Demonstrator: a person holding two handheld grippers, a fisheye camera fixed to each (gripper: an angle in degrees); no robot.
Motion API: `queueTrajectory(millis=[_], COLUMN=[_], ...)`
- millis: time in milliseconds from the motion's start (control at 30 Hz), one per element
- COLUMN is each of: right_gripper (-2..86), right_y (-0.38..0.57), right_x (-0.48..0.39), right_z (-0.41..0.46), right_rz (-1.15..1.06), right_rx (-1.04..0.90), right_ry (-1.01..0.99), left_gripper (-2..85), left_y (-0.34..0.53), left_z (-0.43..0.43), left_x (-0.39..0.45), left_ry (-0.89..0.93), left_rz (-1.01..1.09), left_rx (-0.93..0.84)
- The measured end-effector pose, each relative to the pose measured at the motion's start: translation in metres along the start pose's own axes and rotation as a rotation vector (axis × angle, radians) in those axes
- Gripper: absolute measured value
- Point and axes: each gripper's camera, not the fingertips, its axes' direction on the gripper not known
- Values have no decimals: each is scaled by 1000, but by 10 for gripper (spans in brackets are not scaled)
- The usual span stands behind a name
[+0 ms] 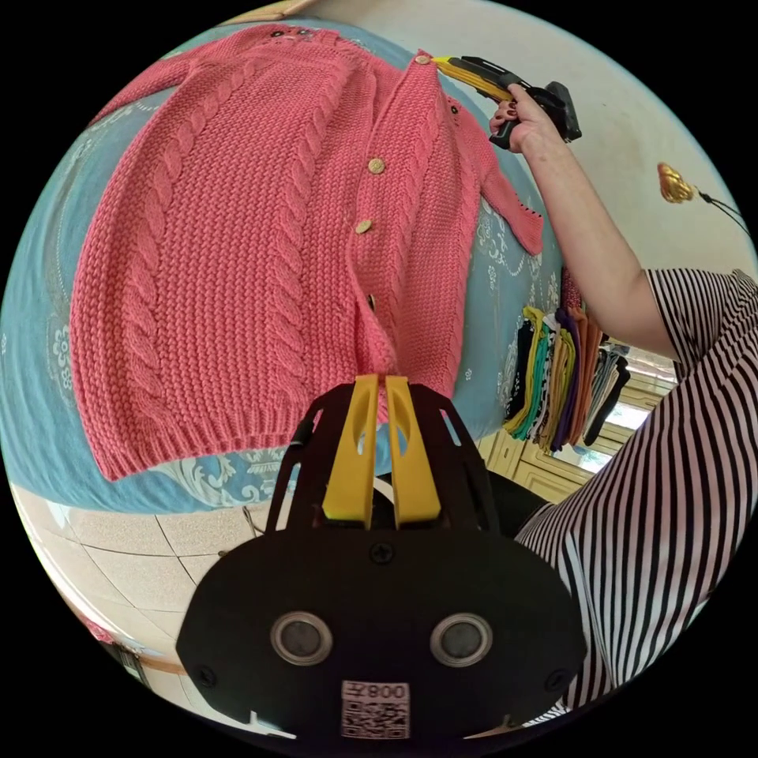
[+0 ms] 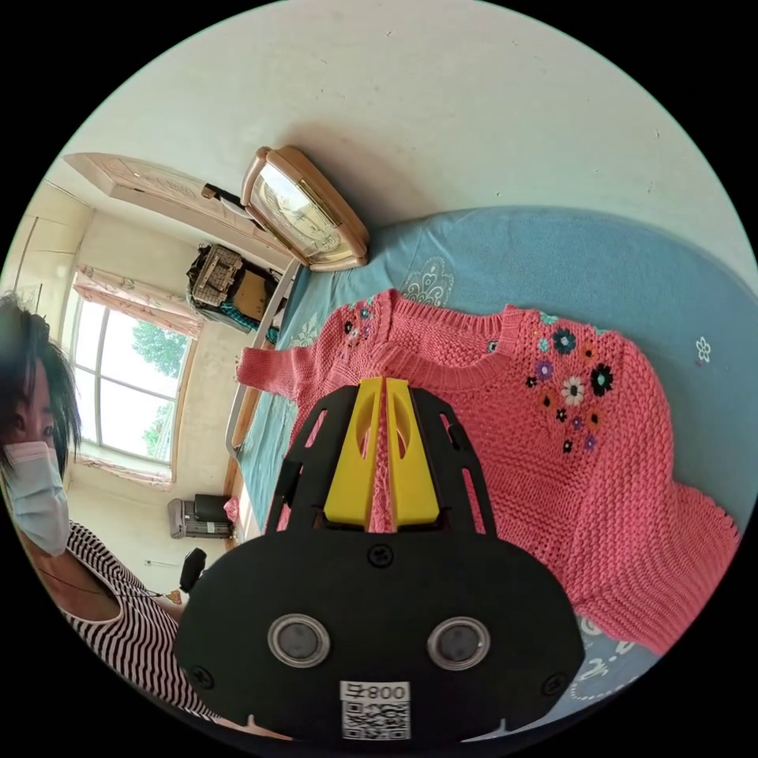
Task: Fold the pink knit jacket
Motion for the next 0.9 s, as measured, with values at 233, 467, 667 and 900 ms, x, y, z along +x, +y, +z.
queueTrajectory(millis=[233,467,667,900], right_gripper=[5,5,9,33], right_y=[-9,-4,-17,-43], right_x=[15,27,31,33], right_z=[29,12,29,86], right_rz=[30,63,75,69], right_rx=[-20,35,9,-173], right_ry=[-25,-92,-107,32], left_gripper=[15,16,22,46], left_y=[9,19,16,17], left_z=[-30,-60,-73,-54], left_x=[-11,-8,-19,-57], left_ry=[9,38,9,78], left_rz=[-29,-17,-38,-166], left_rx=[44,56,60,-7])
